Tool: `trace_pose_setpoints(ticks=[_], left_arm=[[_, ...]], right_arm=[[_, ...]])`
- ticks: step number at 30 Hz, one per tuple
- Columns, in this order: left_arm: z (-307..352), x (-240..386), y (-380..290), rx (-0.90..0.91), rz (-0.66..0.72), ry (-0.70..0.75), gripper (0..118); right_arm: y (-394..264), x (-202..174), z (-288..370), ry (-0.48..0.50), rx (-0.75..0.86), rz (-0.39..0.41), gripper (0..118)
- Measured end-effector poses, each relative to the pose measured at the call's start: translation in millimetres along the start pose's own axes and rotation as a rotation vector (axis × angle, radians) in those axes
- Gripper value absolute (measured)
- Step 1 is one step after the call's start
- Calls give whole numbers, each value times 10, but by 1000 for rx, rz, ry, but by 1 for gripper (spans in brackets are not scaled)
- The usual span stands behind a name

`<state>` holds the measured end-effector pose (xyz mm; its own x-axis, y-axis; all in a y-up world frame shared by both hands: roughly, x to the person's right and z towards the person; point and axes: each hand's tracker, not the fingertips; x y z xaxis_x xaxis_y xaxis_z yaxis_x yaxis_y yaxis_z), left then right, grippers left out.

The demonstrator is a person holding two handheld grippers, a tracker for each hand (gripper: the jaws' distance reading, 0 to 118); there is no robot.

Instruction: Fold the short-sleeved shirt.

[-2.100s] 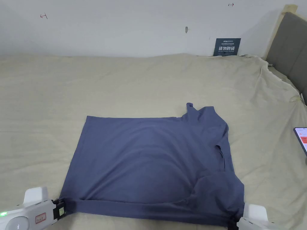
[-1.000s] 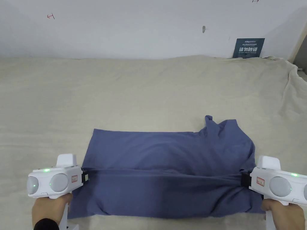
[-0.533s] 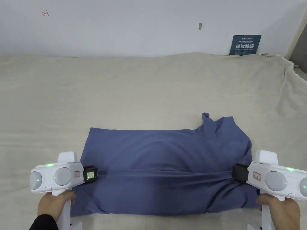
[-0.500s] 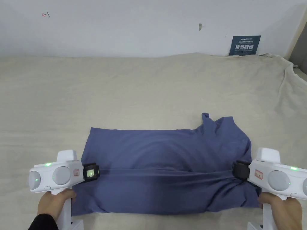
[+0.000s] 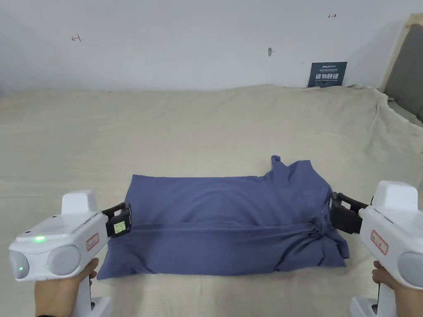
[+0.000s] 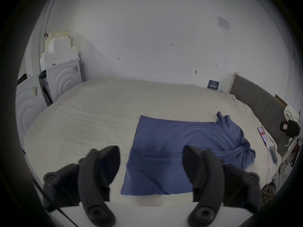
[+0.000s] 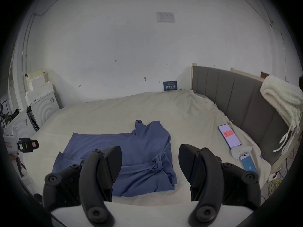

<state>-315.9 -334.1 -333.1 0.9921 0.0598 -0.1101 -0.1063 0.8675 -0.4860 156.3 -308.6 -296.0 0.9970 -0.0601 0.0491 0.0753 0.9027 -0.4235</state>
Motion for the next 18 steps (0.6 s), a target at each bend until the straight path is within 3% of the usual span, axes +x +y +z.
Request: trace_pose_setpoints(ticks=[2, 5, 6, 8, 9, 18], left_arm=[[99, 9, -71, 25, 0, 2, 66], [212, 20, -191, 77, 1, 29, 38], [228, 15, -229, 95, 1, 26, 18], [278, 4, -282, 108, 9, 11, 0], [293, -6, -299, 104, 11, 0, 0], [77, -116, -345, -37, 46, -44, 0]], right_arm=[[-67, -46, 107, -9, 22, 25, 73], [-160, -118, 214, -18, 45, 52, 58], [-194, -137, 251, -16, 53, 58, 44], [-247, -146, 281, -8, 68, 56, 7], [-275, -163, 296, -12, 73, 56, 0], [-313, -171, 289, 7, 63, 69, 0]])
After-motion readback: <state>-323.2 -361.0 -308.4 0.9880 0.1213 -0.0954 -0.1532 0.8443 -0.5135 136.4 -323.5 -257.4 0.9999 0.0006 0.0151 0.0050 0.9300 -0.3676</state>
